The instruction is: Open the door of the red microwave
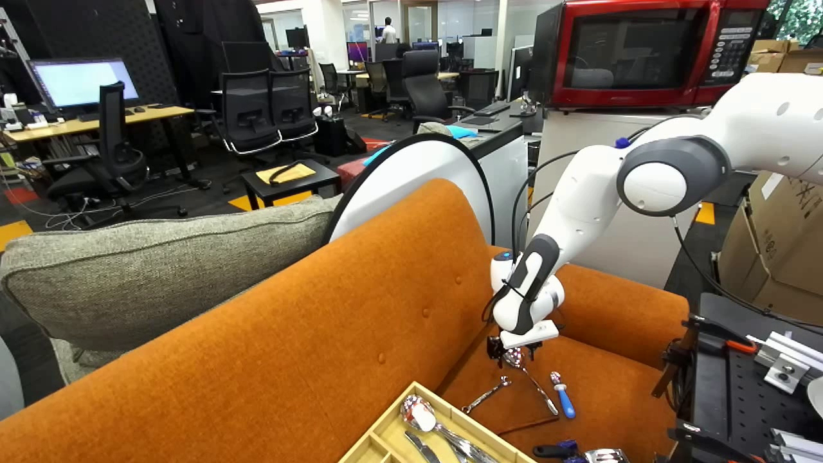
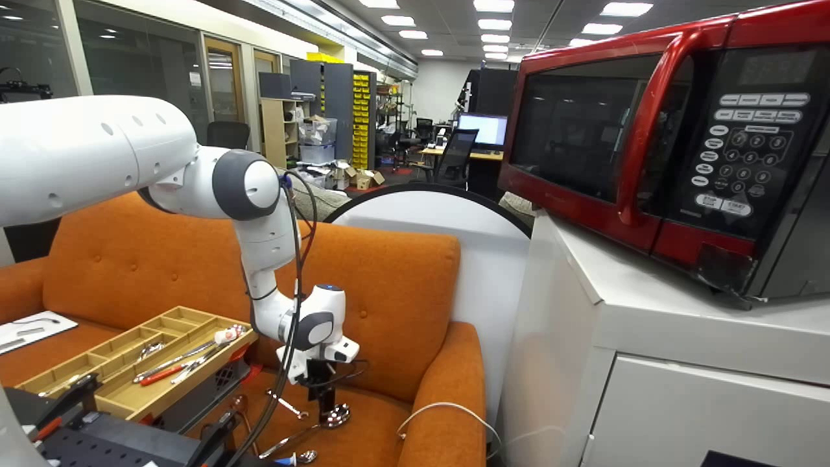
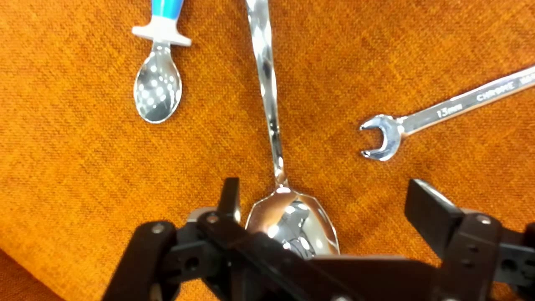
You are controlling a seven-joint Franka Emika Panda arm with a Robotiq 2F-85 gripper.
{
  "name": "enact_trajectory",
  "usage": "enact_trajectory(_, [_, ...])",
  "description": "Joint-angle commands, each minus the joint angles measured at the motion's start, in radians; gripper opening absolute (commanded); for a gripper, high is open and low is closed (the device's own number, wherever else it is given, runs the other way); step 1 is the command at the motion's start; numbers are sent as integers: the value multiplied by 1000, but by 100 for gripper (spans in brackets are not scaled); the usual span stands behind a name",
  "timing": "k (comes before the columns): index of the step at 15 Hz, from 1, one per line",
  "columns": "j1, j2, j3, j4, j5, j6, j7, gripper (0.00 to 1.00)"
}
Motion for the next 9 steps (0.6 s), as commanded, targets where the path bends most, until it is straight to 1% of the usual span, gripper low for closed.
enact_trajectory(1, [17, -1, -17, -2, 39, 13, 2, 100])
enact_trajectory(7, [21, -80, -38, -103, 98, 178, 2, 100])
enact_trajectory(9, [26, -127, -45, -166, 117, 245, -2, 100])
